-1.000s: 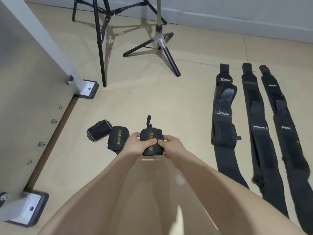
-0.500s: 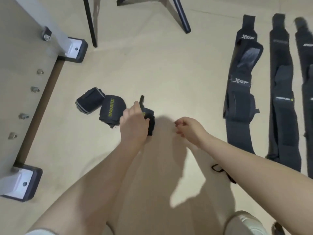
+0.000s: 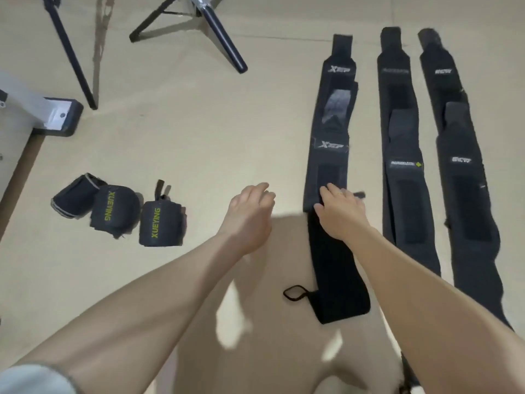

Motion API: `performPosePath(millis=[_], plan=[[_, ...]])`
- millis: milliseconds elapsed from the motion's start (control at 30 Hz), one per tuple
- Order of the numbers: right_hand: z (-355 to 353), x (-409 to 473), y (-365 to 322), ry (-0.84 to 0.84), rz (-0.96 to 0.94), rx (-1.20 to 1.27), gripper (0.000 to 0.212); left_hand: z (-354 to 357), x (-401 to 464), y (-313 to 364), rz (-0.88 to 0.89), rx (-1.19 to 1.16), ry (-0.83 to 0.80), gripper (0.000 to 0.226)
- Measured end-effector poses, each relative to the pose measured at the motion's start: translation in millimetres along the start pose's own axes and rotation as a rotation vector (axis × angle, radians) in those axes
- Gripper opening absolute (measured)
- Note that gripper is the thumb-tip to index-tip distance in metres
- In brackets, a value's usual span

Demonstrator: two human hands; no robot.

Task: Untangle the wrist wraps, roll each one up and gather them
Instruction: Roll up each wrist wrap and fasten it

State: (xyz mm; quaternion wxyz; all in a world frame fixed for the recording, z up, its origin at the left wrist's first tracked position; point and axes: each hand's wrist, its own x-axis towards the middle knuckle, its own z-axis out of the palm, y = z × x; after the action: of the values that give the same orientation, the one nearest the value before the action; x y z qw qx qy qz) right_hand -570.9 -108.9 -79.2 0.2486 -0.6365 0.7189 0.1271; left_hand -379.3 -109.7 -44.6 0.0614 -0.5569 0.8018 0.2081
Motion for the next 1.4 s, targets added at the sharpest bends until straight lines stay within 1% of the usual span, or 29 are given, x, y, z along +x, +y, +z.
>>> performPosePath(millis=[33, 100, 200, 267, 300, 367, 433, 467, 567, 667, 700, 767, 800, 833, 867, 933, 967, 1000, 1067, 1100, 1167, 1233, 1267, 1300, 1333, 1367, 1400], plan=[[3, -5, 3, 0.014, -0.048, 0.002, 0.05, 2, 8, 10, 0.018, -0.004, -0.021, 0.047], [12, -18, 5, 0.06, -0.111, 0.083, 0.045, 9, 21, 24, 0.08, 0.006, -0.052, 0.045], [29, -40, 0, 0.042, -0.225, 0.279, 0.039, 22, 33, 32, 0.156, -0.006, -0.091, 0.053], [40, -46, -3, 0.083, -0.224, 0.445, 0.033, 31, 34, 31, 0.148, -0.037, -0.131, 0.056], [42, -47, -5, 0.145, -0.16, 0.548, 0.031, 36, 33, 29, 0.142, -0.042, -0.147, 0.055], [40, -46, -4, 0.265, 0.076, 0.763, 0.032, 46, 31, 25, 0.111, -0.066, -0.186, 0.054], [35, -39, -2, 0.264, 0.302, 0.98, 0.035, 49, 27, 25, 0.051, -0.158, -0.192, 0.055], [32, -35, -2, 0.244, 0.359, 1.054, 0.038, 48, 25, 27, 0.027, -0.213, -0.173, 0.055], [22, -27, -5, 0.175, 0.407, 1.184, 0.05, 42, 29, 34, -0.026, -0.336, -0.114, 0.057], [20, -14, -5, 0.108, 0.492, 1.304, 0.055, 31, 41, 38, -0.13, -0.454, -0.162, 0.054], [19, -10, -4, 0.09, 0.509, 1.361, 0.051, 27, 45, 38, -0.161, -0.51, -0.195, 0.052], [16, -6, -4, 0.06, 0.476, 1.464, 0.03, 23, 48, 41, -0.201, -0.642, -0.251, 0.051], [14, -6, -3, 0.056, 0.429, 1.465, 0.022, 21, 48, 43, -0.211, -0.728, -0.273, 0.05], [10, -8, -1, 0.066, 0.356, 1.411, 0.023, 21, 47, 47, -0.222, -0.844, -0.293, 0.048], [6, -10, 1, 0.086, 0.269, 1.334, 0.03, 21, 48, 51, -0.236, -0.952, -0.309, 0.044], [-6, -17, 3, 0.14, 0.091, 1.158, 0.054, 12, 50, 60, -0.244, -1.112, -0.352, 0.031], [-12, -20, 3, 0.143, 0.021, 1.069, 0.063, 8, 52, 63, -0.252, -1.201, -0.385, 0.035], [-20, -22, 2, 0.139, -0.039, 0.983, 0.067, 7, 54, 64, -0.275, -1.295, -0.425, 0.042], [-31, -23, -1, 0.124, -0.122, 0.791, 0.068, 4, 54, 60, -0.335, -1.498, -0.456, 0.051], [-36, -23, -4, 0.113, -0.156, 0.683, 0.065, 1, 51, 56, -0.356, -1.578, -0.451, 0.048], [-43, -21, -14, 0.092, -0.221, 0.501, 0.056, -1, 43, 47, -0.408, -1.641, -0.44, 0.041], [-38, -19, -31, 0.035, -0.256, 0.435, 0.044, 0, 34, 34, -0.504, -1.632, -0.444, 0.034], [-32, -18, -39, -0.008, -0.274, 0.429, 0.037, 1, 30, 26, -0.55, -1.583, -0.437, 0.029], [-24, -16, -46, -0.06, -0.281, 0.415, 0.031, 4, 28, 18, -0.585, -1.474, -0.409, 0.025], [-16, -14, -50, -0.096, -0.286, 0.398, 0.031, 8, 27, 8, -0.591, -1.265, -0.346, 0.02], [-7, -12, -52, -0.111, -0.276, 0.385, 0.038, 13, 25, -2, -0.567, -1.019, -0.271, 0.017], [0, -10, -52, -0.09, -0.251, 0.389, 0.047, 18, 24, -11, -0.526, -0.772, -0.18, 0.022]])
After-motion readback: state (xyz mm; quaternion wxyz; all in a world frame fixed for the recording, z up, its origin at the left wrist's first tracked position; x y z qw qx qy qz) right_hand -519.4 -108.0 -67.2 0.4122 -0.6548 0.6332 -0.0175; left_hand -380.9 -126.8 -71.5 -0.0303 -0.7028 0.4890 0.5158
